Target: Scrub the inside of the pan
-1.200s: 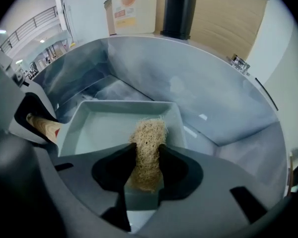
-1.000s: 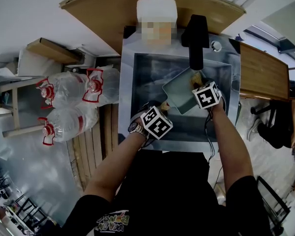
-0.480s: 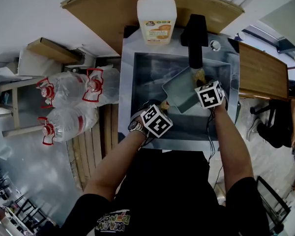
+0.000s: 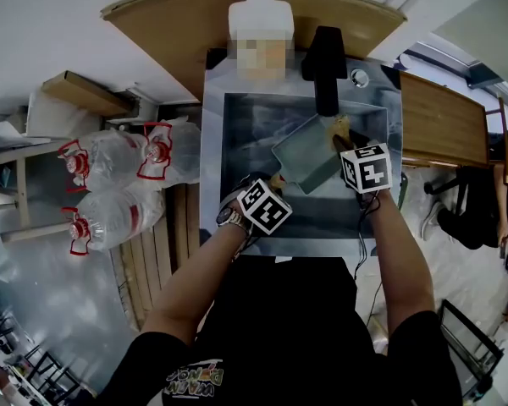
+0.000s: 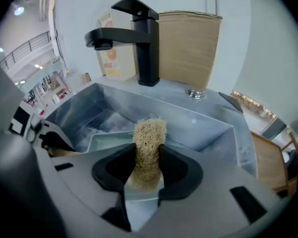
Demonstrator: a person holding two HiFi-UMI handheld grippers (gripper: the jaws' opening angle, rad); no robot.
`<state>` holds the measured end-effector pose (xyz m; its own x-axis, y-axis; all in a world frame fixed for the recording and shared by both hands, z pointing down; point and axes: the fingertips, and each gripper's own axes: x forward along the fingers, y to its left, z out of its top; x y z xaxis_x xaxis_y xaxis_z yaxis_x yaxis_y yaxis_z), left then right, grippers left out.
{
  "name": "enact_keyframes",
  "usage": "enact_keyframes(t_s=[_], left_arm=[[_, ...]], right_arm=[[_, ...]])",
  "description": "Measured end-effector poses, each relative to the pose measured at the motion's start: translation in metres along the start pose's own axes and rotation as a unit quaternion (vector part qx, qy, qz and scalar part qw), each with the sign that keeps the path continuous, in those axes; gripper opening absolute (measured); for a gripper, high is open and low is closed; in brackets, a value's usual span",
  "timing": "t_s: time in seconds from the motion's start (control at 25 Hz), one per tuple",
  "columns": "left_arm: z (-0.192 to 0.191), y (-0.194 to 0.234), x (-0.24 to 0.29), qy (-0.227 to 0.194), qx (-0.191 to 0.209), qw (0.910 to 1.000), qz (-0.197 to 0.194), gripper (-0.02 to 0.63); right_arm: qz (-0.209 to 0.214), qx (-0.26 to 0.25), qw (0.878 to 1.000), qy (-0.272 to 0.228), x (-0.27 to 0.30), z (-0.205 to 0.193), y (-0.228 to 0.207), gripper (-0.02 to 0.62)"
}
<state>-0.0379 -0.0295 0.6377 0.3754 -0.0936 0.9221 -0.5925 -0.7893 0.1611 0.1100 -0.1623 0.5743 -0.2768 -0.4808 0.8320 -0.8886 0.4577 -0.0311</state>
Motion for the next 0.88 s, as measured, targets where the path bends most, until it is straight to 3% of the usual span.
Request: enact_keyframes(t_s=[0.16, 0.44, 0.64, 0.88], left_arm=[[0.001, 0.000, 0.000, -0.001, 0.000, 1.0000, 0.001, 0.163], [0.002, 0.000, 0.000, -0.002, 0.000, 1.0000, 0.000, 0.163], [0.001, 0.000, 0.000, -0.001, 0.000, 1.0000, 0.000, 0.163], [0.001, 0.001, 0.000, 0.000, 0.000, 1.0000, 0.000, 0.163]], right_arm=[[0.053, 0.015, 0.998, 0.010, -0.002, -0.013, 0.039, 0.147], [0.101, -0.022, 0.993, 0.051, 0.006, -0.048, 0.097, 0.147], [0.113, -0.044, 0.990, 0.073, 0.013, -0.064, 0.118, 0.146], [0.083, -0.109, 0.985, 0.110, 0.027, -0.081, 0.119, 0.146]])
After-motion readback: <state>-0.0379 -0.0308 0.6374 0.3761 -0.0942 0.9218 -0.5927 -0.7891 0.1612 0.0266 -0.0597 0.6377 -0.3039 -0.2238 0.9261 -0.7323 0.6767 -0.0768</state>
